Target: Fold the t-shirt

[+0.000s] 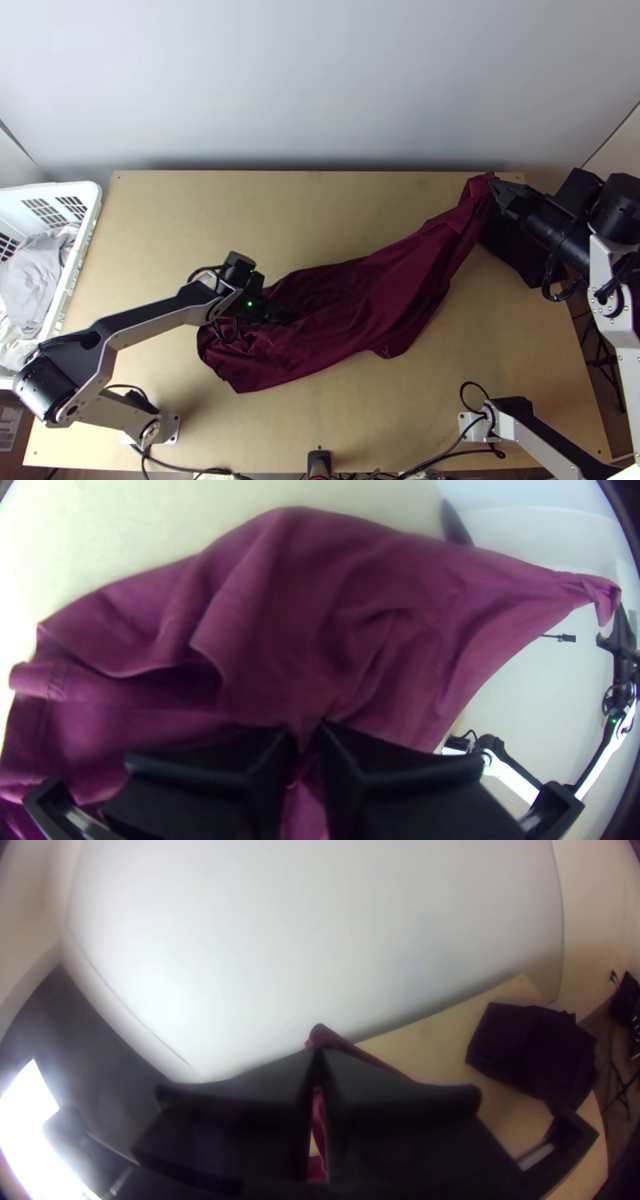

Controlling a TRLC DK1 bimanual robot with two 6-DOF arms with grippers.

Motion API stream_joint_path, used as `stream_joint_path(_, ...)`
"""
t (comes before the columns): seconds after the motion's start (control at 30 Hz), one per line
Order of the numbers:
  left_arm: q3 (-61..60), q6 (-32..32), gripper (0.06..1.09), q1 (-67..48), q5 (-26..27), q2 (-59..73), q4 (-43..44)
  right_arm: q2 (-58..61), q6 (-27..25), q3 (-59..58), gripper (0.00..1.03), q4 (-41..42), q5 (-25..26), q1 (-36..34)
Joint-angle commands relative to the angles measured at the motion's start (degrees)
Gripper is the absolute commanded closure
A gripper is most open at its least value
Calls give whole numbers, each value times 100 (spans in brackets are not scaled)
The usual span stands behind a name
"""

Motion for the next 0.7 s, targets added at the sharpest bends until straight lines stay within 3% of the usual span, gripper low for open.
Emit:
stream_joint_path(0.0,-93,190,105,411,22,-329,-126,5,-13,-61,100,27,0,-14)
stream_joint_path(0.4,522,603,105,1747,-48,-1507,-1321,-22,-4,-69,100,44,0,-22)
stream_joint_path(0.53,944,603,97,1993,-48,-1559,-1813,-22,-13,-8,100,53,0,-31)
stream_joint_path(0.67,1383,409,105,2599,-39,-1770,-2015,-57,-13,124,100,53,17,-57)
